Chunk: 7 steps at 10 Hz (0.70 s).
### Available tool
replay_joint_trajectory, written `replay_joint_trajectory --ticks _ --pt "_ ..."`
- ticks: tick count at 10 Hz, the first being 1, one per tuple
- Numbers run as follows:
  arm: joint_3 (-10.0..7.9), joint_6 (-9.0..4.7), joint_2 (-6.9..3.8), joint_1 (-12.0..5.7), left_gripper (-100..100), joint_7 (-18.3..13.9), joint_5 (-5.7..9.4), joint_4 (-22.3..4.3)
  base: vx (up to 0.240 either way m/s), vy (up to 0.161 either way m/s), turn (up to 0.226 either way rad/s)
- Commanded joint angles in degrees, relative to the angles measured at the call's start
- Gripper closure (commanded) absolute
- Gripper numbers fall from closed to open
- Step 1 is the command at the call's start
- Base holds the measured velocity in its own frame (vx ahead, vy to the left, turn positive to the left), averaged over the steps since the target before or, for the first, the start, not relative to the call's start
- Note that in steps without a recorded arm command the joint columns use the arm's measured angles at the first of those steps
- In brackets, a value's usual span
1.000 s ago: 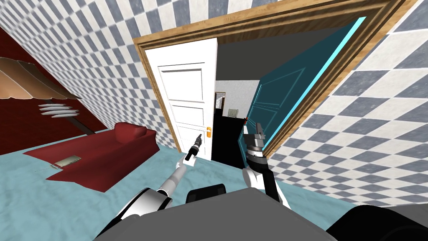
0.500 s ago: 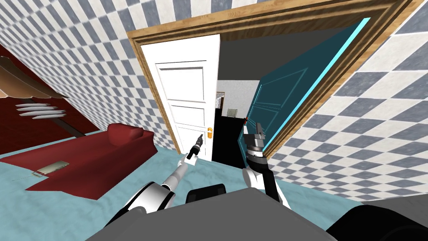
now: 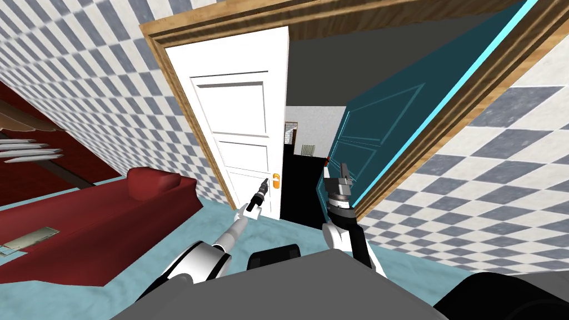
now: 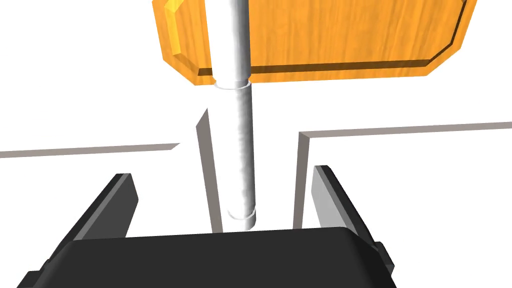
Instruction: Push the door open
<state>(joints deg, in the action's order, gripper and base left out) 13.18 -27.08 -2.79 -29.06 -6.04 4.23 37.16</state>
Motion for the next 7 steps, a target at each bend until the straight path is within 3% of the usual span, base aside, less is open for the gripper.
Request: replay_joint_trajectory --ticks 1,4,5,6,7 --pt "-0.17 0.18 0.06 0.2 -100 0.1 0.04 0.3 0.191 -0.084 -0.02" --pt "-0.49 0.06 1.01 0.2 -100 0.2 0.13 0.1 0.18 -0.056 -0.021" --pt "-0.41 0.08 0.78 0.35 -100 0.2 0.09 0.3 0.079 -0.034 0.002" --pt "-0.41 0.08 0.78 0.35 100 0.2 0.09 0.3 -0.012 0.007 0.009" --pt "-0.41 0.08 0.78 0.35 100 0.2 0.09 0.3 -0.035 0.014 -0.013"
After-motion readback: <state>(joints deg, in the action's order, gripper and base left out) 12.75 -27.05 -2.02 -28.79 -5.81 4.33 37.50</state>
